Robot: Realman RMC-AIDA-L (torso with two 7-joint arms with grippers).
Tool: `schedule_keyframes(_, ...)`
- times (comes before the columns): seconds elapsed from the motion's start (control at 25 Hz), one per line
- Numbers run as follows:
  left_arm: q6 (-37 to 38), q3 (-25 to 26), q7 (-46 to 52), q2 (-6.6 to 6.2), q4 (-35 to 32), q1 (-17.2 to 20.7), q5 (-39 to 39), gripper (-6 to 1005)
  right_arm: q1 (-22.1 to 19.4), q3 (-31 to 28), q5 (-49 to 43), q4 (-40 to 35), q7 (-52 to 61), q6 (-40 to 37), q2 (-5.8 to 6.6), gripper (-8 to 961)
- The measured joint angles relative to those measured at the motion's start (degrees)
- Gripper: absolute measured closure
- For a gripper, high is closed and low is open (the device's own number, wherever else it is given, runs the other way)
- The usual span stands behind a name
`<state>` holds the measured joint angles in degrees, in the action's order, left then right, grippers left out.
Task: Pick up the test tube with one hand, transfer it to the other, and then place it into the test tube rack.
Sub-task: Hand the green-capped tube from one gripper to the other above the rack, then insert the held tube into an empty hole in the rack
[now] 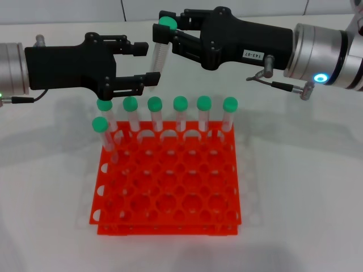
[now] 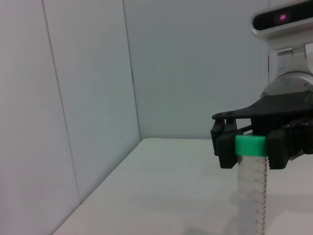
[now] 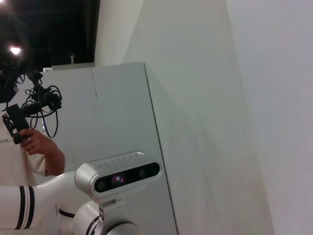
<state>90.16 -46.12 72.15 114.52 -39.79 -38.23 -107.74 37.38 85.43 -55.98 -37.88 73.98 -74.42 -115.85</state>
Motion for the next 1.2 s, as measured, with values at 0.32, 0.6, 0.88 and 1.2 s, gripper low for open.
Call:
schedule_keyframes(0.32, 0.6, 0.1, 0.3, 0.27, -0.8, 0.9, 0.5, 223, -0.5, -0.1, -0.1, 0.0, -0.1, -0.2, 0.14, 681)
schedule_keyframes(0.6, 2.3, 0.1, 2.9, 1.83, -8.1, 6.4, 1.5, 149, -0.5, -0.4, -0.4, 0.0, -0.1, 0.0, 0.25, 683)
schedule_keyframes(0.88, 4.2, 0.1, 3.6, 2.37, -12.6, 13.0, 4.6, 108, -0.4, -0.4, -0.5, 0.0, -0.2, 0.2, 0.56, 685)
schedule_keyframes(1.2, 6.2, 0.3, 1.9, 2.43, -14.5, 19.4, 7.0, 114, -0.6, -0.4, -1.6, -1.4, 1.4, -0.3, 1.71, 685)
